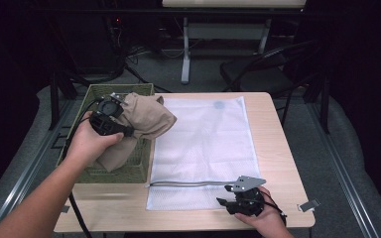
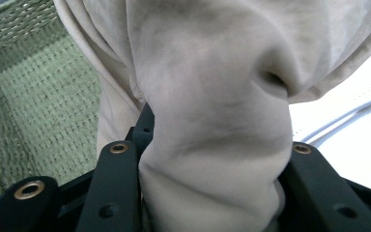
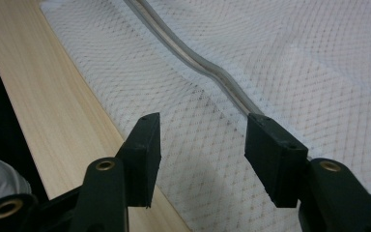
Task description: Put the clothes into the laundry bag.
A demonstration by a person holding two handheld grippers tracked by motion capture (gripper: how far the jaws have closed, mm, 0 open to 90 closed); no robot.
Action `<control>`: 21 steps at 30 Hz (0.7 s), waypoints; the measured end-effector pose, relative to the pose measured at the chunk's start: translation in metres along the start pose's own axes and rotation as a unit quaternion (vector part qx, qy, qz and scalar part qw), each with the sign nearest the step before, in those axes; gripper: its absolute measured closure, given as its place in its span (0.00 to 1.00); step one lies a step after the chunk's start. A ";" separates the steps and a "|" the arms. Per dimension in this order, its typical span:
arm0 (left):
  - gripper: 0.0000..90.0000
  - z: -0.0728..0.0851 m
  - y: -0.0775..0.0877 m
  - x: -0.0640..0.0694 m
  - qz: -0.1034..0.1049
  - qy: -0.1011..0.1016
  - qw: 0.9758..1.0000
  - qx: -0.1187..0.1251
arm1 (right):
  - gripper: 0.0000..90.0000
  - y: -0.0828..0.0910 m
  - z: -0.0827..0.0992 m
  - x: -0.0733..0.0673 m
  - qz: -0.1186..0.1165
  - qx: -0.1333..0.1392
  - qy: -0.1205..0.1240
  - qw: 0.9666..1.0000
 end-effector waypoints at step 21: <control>0.65 0.014 0.011 0.025 0.021 -0.037 0.999 0.011 | 0.61 -0.007 -0.017 0.002 -0.021 -0.026 -0.010 0.999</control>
Point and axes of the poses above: each handheld gripper's, and its own axes: y roughly backward along the jaws, z roughly out of its underside, x roughly to its right, the point moved 1 cm from there along -y, roughly forward along the jaws, and after that the axes turned 5 degrees about x, right-handed, at the moved point
